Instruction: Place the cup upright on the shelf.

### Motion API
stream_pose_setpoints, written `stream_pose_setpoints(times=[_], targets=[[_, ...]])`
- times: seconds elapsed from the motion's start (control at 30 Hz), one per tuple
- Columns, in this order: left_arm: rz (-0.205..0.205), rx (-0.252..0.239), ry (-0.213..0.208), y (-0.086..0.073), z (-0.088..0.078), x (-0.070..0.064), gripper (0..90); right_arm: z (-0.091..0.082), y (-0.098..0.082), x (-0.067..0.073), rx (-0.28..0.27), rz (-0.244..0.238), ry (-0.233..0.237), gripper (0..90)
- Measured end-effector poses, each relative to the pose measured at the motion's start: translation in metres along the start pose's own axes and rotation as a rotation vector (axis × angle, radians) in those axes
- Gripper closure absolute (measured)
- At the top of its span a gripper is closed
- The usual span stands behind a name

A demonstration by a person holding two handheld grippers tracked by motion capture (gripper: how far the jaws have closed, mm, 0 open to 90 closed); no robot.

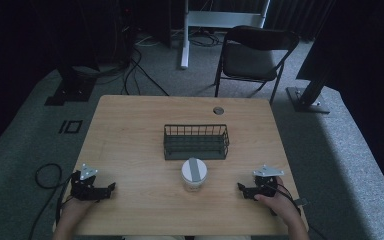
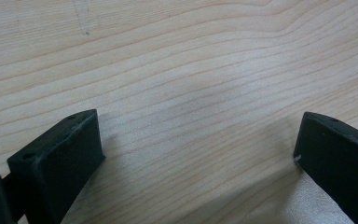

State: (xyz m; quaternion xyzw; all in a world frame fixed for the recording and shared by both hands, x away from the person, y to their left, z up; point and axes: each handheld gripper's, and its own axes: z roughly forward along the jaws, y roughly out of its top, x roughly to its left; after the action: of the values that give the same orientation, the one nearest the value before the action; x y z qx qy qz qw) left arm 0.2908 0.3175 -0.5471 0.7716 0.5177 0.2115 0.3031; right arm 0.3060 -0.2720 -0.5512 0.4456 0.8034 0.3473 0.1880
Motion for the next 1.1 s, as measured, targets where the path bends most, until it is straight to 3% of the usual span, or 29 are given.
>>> stream_pose_setpoints(times=[1.0,1.1], targets=[[0.009,0.000,-0.009,0.0000,0.0000,0.0002,1.2,-0.0007,-0.0005,0.0001,-0.002,-0.003,0.006,11.8],[0.009,0.000,-0.009,0.0000,0.0000,0.0002,1.2,-0.0011,0.0005,0.0019,-0.003,-0.010,0.024,13.3]])
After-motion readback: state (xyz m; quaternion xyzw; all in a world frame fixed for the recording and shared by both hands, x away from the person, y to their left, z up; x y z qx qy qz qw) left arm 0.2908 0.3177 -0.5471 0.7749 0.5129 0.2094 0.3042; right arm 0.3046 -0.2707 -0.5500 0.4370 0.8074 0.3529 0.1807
